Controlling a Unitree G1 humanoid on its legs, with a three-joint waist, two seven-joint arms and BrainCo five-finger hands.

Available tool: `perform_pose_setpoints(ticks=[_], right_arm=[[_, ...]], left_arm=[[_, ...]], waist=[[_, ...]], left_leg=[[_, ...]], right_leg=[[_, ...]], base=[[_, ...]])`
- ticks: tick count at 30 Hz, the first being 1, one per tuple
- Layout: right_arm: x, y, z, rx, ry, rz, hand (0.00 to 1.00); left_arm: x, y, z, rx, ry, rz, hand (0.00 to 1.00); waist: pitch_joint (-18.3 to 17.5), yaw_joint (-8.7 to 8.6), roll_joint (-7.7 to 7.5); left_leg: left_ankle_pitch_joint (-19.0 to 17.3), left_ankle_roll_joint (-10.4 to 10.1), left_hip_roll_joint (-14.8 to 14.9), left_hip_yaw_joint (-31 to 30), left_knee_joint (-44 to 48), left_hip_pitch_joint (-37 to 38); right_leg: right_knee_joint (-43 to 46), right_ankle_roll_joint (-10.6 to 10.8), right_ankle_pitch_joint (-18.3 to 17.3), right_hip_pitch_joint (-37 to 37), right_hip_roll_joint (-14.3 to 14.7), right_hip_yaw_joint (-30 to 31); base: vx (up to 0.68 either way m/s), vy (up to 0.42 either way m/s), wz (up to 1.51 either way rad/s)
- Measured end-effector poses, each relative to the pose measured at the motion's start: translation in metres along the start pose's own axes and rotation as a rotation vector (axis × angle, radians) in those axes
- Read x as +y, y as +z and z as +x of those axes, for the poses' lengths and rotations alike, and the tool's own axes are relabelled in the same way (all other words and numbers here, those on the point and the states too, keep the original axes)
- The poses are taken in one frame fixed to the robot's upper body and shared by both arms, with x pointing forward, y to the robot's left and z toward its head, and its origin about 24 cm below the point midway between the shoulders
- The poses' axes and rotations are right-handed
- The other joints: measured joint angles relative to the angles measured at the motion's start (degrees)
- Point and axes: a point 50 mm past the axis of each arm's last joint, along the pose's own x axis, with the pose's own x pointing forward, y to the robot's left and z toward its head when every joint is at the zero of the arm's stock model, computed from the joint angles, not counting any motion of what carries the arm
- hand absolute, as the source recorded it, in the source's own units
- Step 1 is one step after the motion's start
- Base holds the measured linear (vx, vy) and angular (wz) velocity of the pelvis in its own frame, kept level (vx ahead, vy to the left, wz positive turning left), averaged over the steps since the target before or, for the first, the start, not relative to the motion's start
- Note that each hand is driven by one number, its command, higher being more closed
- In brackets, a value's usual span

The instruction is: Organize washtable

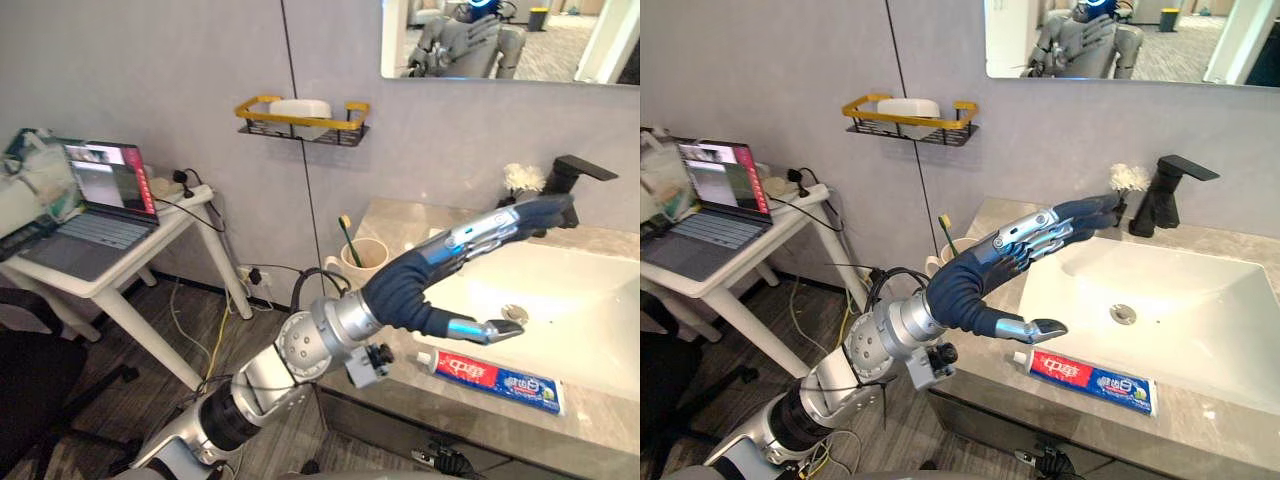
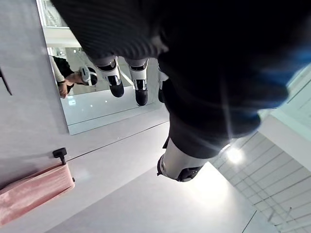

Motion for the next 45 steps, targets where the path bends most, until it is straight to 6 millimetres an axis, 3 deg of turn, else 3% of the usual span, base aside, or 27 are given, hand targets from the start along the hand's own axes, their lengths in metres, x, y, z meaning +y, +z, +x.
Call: perform_pose_setpoints(ticks=[7,12,15,19,30,38,45], right_arm=[[0.007,0.005,-0.001,-0.037,0.034,0.076,0.00],[0.008,0.006,-0.001,-0.043,0.030,0.126,0.00],[0.009,0.013,0.000,-0.078,0.037,0.130,0.00],[0.012,0.015,0.000,-0.086,0.044,0.135,0.00],[0.018,0.019,-0.001,-0.108,0.059,0.174,0.00],[0.021,0.021,-0.001,-0.120,0.066,0.181,0.00],[0.023,0.024,-0.001,-0.127,0.071,0.252,0.00]], left_arm=[[-0.016,-0.004,0.003,0.020,-0.079,0.271,0.00],[-0.025,-0.008,0.001,0.036,-0.127,0.322,0.00],[-0.036,-0.028,-0.009,0.131,-0.182,0.401,0.00],[-0.036,-0.037,-0.012,0.171,-0.194,0.433,0.00],[-0.047,-0.067,-0.023,0.289,-0.280,0.519,0.00],[-0.047,-0.086,-0.033,0.381,-0.290,0.519,0.00],[-0.047,-0.101,-0.043,0.468,-0.277,0.514,0.00]], waist=[[2.43,-0.40,-0.81],[2.69,-0.19,-0.77],[3.32,-0.51,0.18],[3.41,-1.44,0.07],[4.30,-1.76,-0.44],[4.74,-1.94,-0.60],[5.32,-3.15,-1.11]], left_leg=[[-0.23,-0.27,0.86,1.55,-0.09,-1.25],[-0.22,-0.26,0.52,1.51,-0.27,-1.43],[-0.12,-0.20,0.87,1.56,-1.07,-1.65],[-0.12,-0.20,0.86,1.85,-1.14,-2.27],[-0.13,-0.20,0.86,2.99,-1.18,-2.88],[-0.13,-0.19,0.96,3.33,-1.38,-2.19],[-0.13,-0.19,0.97,3.67,-1.65,-1.94]], right_leg=[[0.79,-0.24,0.21,-2.39,0.46,1.68],[0.80,-0.22,0.20,-2.25,0.31,1.45],[1.27,-0.26,0.08,-3.26,0.36,1.69],[1.38,-0.26,0.08,-4.32,0.37,2.04],[1.70,-0.27,0.07,-5.28,0.12,3.50],[1.97,-0.27,0.07,-5.12,0.04,4.01],[1.92,-0.26,0.08,-5.13,-0.05,4.28]], base=[[-0.01,-0.006,-0.15],[0.03,0.001,0.03],[-0.01,0.002,-0.03],[0.01,0.001,-0.05],[0.01,0.003,-0.03],[-0.01,0.003,-0.02],[0.00,0.001,-0.01]])
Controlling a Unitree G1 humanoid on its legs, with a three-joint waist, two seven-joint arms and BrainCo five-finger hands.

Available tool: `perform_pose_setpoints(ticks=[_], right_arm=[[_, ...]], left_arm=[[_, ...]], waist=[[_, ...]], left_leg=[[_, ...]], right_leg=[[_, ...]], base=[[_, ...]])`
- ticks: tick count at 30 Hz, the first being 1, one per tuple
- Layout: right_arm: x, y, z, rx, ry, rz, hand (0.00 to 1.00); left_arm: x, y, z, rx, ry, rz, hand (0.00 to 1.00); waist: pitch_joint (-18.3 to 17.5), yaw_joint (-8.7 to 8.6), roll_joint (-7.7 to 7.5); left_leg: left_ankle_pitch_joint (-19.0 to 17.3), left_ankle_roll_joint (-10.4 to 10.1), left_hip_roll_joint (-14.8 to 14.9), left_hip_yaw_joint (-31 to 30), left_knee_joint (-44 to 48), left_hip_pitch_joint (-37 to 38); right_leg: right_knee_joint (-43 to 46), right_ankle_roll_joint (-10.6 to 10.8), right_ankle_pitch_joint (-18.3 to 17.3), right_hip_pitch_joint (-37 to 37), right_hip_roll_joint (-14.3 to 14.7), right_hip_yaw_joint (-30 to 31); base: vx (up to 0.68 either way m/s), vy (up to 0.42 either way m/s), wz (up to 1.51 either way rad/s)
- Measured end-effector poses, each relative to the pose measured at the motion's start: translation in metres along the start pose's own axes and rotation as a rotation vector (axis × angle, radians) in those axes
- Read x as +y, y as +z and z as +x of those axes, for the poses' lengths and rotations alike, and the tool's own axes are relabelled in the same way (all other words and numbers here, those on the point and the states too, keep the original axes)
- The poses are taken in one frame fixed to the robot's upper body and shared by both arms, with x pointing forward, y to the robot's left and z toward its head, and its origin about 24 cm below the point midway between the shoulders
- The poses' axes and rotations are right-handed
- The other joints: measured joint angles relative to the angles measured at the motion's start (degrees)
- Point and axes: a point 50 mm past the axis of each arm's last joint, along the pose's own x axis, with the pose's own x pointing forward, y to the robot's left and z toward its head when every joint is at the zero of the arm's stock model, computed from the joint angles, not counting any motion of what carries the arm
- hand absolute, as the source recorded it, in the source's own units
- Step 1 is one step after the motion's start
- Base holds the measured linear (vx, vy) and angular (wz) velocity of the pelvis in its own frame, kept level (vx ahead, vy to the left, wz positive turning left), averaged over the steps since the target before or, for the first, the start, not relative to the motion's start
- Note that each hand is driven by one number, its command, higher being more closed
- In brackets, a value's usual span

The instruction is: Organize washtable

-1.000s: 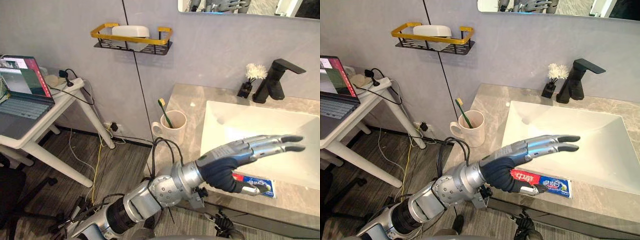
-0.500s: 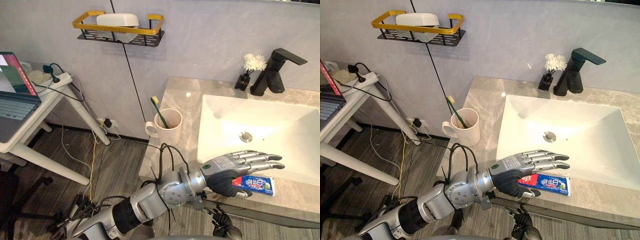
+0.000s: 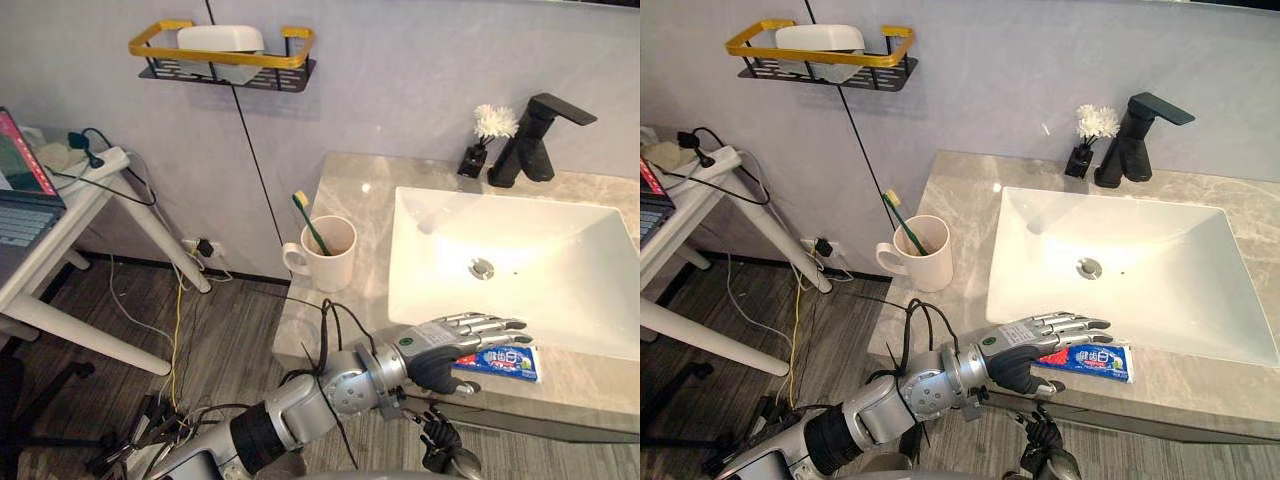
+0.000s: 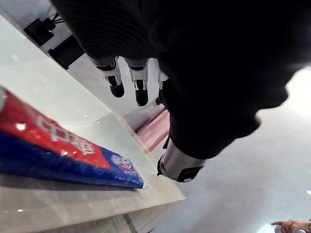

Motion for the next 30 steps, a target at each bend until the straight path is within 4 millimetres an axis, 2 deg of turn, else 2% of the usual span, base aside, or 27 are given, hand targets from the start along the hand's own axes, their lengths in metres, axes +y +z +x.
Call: perform_pose_setpoints(ticks=[8,13,18,30], right_arm=[[0.000,0.000,0.000,-0.002,0.000,0.002,0.00],[0.000,0.001,0.000,-0.006,0.002,0.009,0.00],[0.001,0.003,0.000,-0.017,0.020,0.009,0.00],[-0.002,0.004,-0.002,-0.031,0.020,0.039,0.00]], left_arm=[[0.000,-0.007,0.000,0.041,0.010,0.052,0.00],[-0.001,-0.019,-0.009,0.121,0.056,0.039,0.00],[-0.001,-0.021,-0.010,0.130,0.059,0.046,0.00],[-0.003,-0.033,-0.026,0.227,0.096,0.039,0.00]], waist=[[0.03,-0.13,0.03],[0.12,-0.30,0.05],[0.63,-0.22,0.10],[0.88,0.03,0.23]], left_leg=[[0.00,0.00,0.00,0.07,0.00,0.12],[-0.01,0.00,0.03,0.20,-0.02,0.18],[-0.01,0.00,0.09,0.44,-0.06,0.23],[-0.06,0.00,0.24,1.02,-0.12,0.40]], right_leg=[[0.02,0.00,0.00,0.07,-0.04,0.05],[0.03,0.00,0.00,0.06,-0.05,0.14],[0.03,0.01,0.01,-0.02,-0.05,0.36],[0.04,0.00,0.01,-0.18,0.01,1.01]], base=[[0.00,0.000,0.00],[0.00,0.000,0.00],[0.00,0.000,-0.02],[0.00,0.000,-0.02]])
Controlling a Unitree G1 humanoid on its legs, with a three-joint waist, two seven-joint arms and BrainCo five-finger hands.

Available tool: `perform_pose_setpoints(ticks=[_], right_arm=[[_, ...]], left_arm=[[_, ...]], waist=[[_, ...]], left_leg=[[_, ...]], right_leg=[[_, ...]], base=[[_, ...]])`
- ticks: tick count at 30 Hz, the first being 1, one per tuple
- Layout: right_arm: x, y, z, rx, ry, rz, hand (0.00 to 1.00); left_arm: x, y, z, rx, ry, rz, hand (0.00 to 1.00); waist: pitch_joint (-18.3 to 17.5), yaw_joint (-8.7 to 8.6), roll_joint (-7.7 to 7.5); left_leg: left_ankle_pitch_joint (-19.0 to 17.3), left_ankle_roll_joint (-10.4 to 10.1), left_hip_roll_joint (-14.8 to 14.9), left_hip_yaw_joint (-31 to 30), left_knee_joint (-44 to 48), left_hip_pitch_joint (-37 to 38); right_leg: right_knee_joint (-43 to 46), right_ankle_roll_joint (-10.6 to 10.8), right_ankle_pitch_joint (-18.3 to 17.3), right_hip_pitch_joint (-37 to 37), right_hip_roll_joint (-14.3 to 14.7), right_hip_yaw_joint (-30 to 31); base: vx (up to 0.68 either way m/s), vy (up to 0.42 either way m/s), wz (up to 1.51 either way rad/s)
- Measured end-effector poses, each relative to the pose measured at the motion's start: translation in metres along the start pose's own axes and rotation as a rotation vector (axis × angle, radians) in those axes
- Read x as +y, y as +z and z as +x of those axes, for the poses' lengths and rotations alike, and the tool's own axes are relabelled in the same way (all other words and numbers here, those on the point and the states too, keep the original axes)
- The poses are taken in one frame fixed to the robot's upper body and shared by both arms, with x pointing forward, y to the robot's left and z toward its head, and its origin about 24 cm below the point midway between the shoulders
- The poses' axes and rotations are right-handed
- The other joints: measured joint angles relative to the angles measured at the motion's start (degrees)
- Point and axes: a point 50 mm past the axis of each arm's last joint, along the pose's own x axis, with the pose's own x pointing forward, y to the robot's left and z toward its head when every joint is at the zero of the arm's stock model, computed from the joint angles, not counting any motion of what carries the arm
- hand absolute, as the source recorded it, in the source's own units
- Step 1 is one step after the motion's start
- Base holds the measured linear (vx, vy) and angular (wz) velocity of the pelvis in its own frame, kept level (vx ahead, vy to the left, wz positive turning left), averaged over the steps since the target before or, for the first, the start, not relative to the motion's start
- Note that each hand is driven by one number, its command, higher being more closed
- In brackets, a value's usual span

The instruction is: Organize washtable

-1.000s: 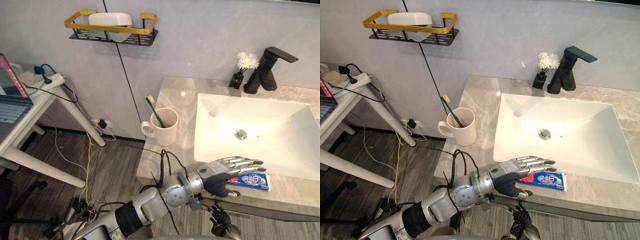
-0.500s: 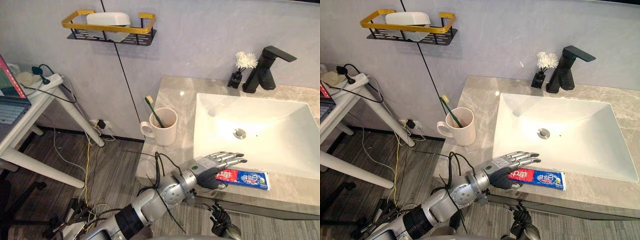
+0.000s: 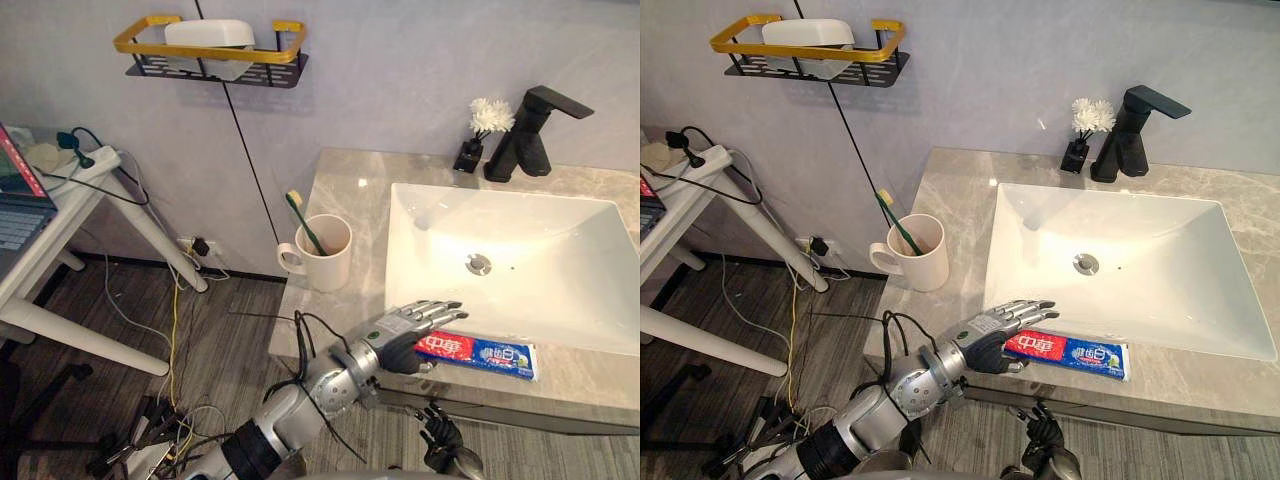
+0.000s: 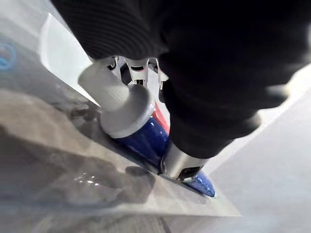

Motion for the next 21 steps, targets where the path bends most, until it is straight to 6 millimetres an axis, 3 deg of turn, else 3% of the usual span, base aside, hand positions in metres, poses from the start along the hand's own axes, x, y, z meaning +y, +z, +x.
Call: perform_pose_setpoints(ticks=[7,13,21], right_arm=[[0.000,0.003,-0.002,-0.024,0.020,0.004,0.00],[0.000,0.005,-0.004,-0.037,0.030,-0.010,0.00],[-0.001,0.006,-0.004,-0.042,0.035,-0.035,0.00]], left_arm=[[0.003,-0.008,-0.009,0.047,0.030,0.012,0.00],[0.011,-0.030,-0.021,0.159,0.106,0.067,0.00],[0.013,-0.036,-0.025,0.182,0.186,0.101,0.00]], waist=[[0.09,-0.10,0.02],[0.20,-0.23,0.09],[0.68,-0.82,-0.22]], left_leg=[[-0.02,-0.02,0.56,0.78,-0.27,0.12],[-0.06,0.05,0.62,1.75,-0.76,0.82],[-0.05,0.06,0.67,2.47,-1.93,1.74]], right_leg=[[0.17,-0.16,0.10,-0.57,0.39,0.79],[0.17,-0.32,0.22,-0.79,0.27,1.75],[-0.23,-0.28,0.25,-0.82,0.22,2.20]], base=[[0.00,-0.003,-0.07],[-0.01,0.010,-0.08],[0.01,0.004,-0.03]])
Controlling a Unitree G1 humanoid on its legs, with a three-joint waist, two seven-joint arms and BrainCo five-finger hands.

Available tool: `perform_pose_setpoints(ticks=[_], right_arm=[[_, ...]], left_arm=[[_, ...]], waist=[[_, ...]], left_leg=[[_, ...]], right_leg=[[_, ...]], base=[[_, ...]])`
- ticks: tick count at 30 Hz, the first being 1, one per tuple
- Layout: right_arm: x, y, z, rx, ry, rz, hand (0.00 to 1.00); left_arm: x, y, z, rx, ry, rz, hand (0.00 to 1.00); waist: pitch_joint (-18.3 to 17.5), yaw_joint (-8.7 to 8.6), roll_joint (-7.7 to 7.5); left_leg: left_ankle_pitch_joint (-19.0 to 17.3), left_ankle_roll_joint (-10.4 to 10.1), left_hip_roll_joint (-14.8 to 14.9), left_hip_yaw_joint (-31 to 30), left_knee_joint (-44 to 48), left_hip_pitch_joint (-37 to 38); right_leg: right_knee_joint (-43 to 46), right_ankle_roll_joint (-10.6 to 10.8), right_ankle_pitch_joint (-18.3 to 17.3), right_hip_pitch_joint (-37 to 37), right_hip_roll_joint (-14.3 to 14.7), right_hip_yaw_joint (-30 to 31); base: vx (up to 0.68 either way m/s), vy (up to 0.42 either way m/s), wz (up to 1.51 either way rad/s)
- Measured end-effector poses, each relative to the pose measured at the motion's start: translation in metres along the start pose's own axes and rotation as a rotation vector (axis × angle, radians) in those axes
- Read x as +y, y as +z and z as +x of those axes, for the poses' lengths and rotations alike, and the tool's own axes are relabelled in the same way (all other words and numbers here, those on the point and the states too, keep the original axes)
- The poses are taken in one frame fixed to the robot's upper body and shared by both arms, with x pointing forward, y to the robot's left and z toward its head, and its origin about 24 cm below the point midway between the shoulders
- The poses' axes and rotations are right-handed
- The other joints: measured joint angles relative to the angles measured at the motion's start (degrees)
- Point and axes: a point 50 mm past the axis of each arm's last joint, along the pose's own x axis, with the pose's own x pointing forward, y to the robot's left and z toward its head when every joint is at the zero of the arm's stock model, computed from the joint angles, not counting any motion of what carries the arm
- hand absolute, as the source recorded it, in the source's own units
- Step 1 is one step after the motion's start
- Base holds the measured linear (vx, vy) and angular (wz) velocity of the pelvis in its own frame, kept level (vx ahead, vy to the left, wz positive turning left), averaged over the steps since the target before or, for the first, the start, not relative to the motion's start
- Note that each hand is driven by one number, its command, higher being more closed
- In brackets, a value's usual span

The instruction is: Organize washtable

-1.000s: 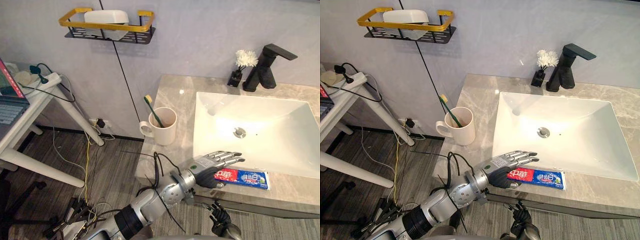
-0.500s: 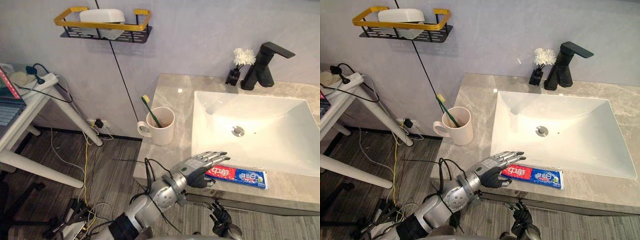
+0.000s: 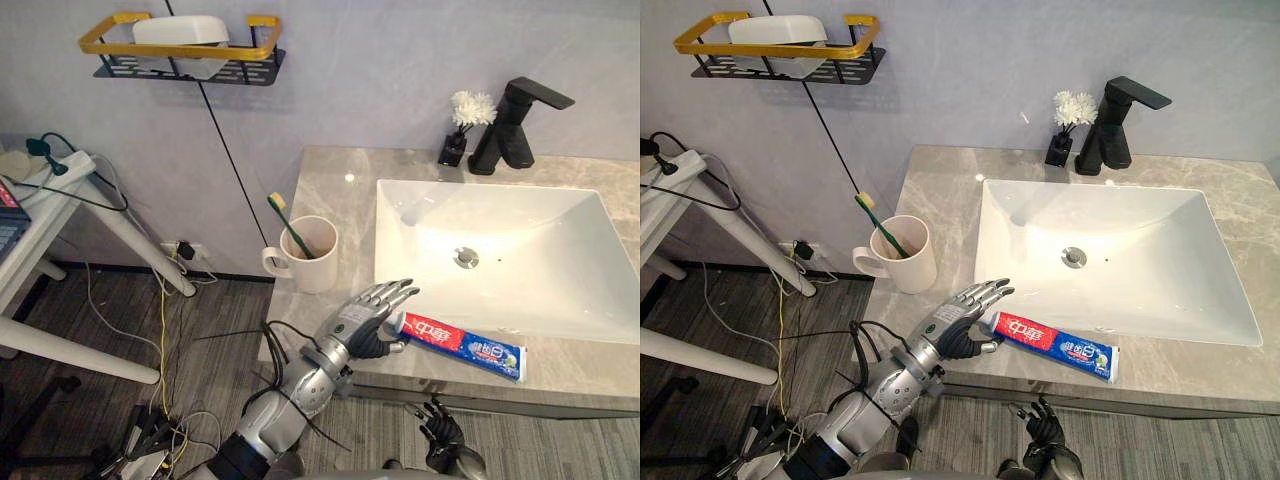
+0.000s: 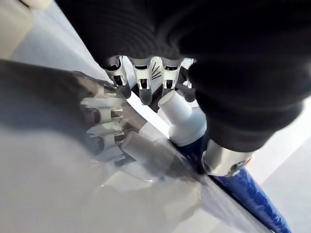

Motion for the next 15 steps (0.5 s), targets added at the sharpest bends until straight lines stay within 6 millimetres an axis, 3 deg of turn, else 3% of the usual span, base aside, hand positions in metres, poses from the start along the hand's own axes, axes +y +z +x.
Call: perform_pose_setpoints(ticks=[7,8,15], right_arm=[[-0.0011,0.0012,0.0001,-0.004,-0.004,-0.001,0.00],[-0.0010,0.0015,0.0001,-0.005,-0.003,-0.001,0.00],[-0.0026,0.0018,0.0000,-0.007,-0.024,0.003,0.00]], left_arm=[[0.0014,-0.0046,-0.0005,0.027,0.026,0.007,0.00],[0.0015,-0.0051,-0.0009,0.030,0.028,0.006,1.00],[0.0022,-0.0051,-0.0026,0.021,0.055,0.009,1.00]], waist=[[0.13,-0.46,0.24],[0.14,-0.47,0.28],[0.17,-0.45,0.38]], left_leg=[[0.00,0.00,0.21,1.01,0.00,0.38],[0.00,0.00,0.22,1.12,0.00,0.40],[0.00,0.00,0.29,1.71,0.00,0.34]], right_leg=[[0.00,0.08,0.32,-0.29,0.04,1.11],[0.00,0.08,0.36,-0.34,0.03,1.24],[0.00,0.13,0.59,-0.80,0.04,1.89]], base=[[-0.02,0.005,-0.07],[-0.02,0.008,-0.11],[0.00,0.005,-0.04]])
